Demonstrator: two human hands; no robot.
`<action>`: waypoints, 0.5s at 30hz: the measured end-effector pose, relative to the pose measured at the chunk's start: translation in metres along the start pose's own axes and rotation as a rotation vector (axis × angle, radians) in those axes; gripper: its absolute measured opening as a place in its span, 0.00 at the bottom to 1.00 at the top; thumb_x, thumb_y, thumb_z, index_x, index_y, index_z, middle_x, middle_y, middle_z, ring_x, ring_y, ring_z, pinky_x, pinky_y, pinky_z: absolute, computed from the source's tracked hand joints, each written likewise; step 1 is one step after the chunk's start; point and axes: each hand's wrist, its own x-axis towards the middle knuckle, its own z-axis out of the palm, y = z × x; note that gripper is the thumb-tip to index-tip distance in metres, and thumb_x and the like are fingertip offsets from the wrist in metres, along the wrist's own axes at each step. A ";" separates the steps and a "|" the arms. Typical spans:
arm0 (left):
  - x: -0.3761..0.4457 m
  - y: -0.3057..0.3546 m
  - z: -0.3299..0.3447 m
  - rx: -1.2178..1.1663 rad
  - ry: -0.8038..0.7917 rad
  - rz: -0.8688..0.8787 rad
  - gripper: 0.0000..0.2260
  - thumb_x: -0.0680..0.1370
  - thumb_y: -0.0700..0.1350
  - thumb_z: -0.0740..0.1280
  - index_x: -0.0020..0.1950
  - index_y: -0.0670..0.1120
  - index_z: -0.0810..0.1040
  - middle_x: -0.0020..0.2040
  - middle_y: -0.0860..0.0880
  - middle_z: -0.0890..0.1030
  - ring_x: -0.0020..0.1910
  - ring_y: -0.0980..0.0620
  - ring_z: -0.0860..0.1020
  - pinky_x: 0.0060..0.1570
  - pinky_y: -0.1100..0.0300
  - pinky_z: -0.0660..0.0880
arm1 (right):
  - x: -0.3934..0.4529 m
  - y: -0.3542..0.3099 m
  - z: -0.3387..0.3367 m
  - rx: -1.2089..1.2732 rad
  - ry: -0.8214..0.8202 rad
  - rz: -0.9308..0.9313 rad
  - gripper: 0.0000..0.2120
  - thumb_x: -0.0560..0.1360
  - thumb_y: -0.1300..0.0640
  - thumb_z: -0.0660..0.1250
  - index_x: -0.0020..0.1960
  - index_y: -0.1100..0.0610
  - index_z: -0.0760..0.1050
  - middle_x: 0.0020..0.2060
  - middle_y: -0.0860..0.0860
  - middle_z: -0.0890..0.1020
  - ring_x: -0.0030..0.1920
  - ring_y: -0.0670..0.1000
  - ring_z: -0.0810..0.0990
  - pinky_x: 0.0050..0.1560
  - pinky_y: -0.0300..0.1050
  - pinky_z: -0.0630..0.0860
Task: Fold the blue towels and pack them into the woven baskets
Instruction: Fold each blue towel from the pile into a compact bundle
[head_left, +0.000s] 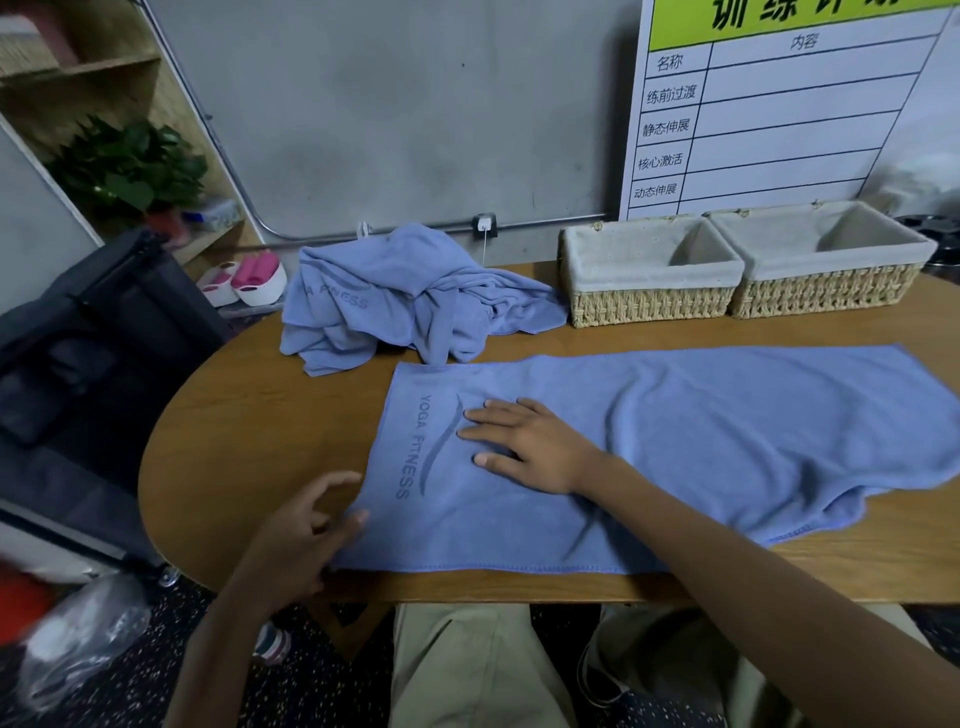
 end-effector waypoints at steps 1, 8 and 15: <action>0.001 0.000 -0.005 0.106 0.011 -0.019 0.16 0.77 0.62 0.68 0.63 0.62 0.75 0.29 0.47 0.78 0.26 0.54 0.74 0.28 0.60 0.71 | 0.000 -0.001 0.000 -0.002 0.000 -0.003 0.29 0.79 0.34 0.48 0.76 0.43 0.65 0.78 0.43 0.62 0.79 0.47 0.54 0.77 0.52 0.49; 0.038 0.029 0.035 0.386 0.268 0.333 0.21 0.83 0.58 0.58 0.74 0.53 0.71 0.67 0.52 0.76 0.64 0.51 0.75 0.59 0.50 0.75 | -0.001 -0.005 -0.002 -0.020 -0.005 -0.017 0.27 0.80 0.36 0.50 0.76 0.45 0.65 0.78 0.45 0.62 0.79 0.47 0.53 0.76 0.51 0.49; 0.051 0.010 0.064 0.796 0.030 0.274 0.37 0.73 0.72 0.37 0.81 0.61 0.52 0.82 0.59 0.46 0.81 0.53 0.45 0.75 0.35 0.46 | -0.017 0.023 -0.008 -0.060 0.106 0.098 0.33 0.77 0.32 0.45 0.73 0.46 0.70 0.75 0.47 0.68 0.76 0.50 0.63 0.74 0.54 0.59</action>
